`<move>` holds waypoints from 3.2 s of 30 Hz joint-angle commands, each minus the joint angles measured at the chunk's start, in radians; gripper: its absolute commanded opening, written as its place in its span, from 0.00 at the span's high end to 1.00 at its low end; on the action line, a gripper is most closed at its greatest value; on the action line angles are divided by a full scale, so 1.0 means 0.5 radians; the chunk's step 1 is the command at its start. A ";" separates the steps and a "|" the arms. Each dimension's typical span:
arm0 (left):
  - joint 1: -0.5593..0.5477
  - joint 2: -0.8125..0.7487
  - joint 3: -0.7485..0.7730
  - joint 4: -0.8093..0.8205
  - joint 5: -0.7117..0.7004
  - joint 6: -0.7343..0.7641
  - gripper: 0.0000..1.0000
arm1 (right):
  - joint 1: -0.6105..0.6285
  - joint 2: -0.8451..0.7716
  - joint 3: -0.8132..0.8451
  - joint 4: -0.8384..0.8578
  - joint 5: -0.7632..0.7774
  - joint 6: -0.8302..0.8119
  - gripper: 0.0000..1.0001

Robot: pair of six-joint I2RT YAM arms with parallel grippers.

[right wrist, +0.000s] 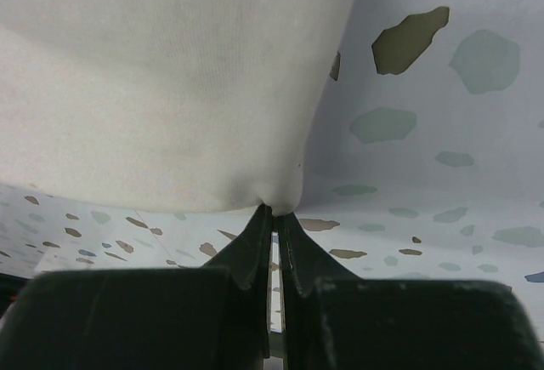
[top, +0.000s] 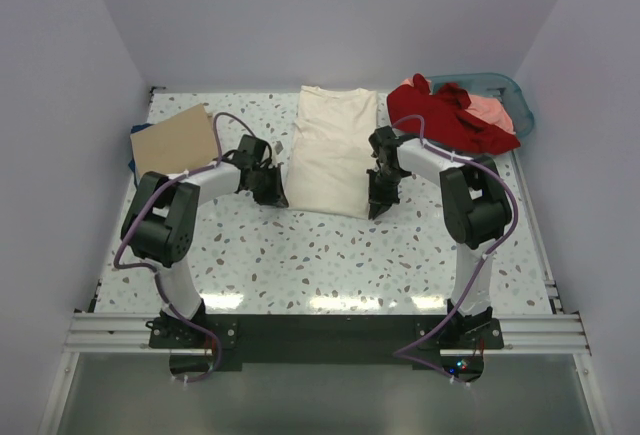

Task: Fold and stack the t-shirts
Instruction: Fold the tshirt

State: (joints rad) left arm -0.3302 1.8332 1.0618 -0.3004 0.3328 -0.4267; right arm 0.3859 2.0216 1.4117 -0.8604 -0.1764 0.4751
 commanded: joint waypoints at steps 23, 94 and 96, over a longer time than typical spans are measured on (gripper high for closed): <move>-0.110 -0.350 -0.163 -0.108 -0.135 -0.003 1.00 | 0.008 -0.279 -0.151 -0.163 0.153 -0.064 1.00; 0.191 0.282 1.306 -0.366 0.101 -0.039 1.00 | -0.143 0.353 1.560 -0.611 0.285 -0.057 1.00; 0.200 0.310 1.319 -0.317 0.101 -0.049 1.00 | -0.164 0.393 1.610 -0.605 0.282 -0.051 1.00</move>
State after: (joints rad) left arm -0.2489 1.9766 1.6661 -0.5140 0.3763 -0.4599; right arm 0.3187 2.2074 2.1399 -1.1568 -0.0216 0.4686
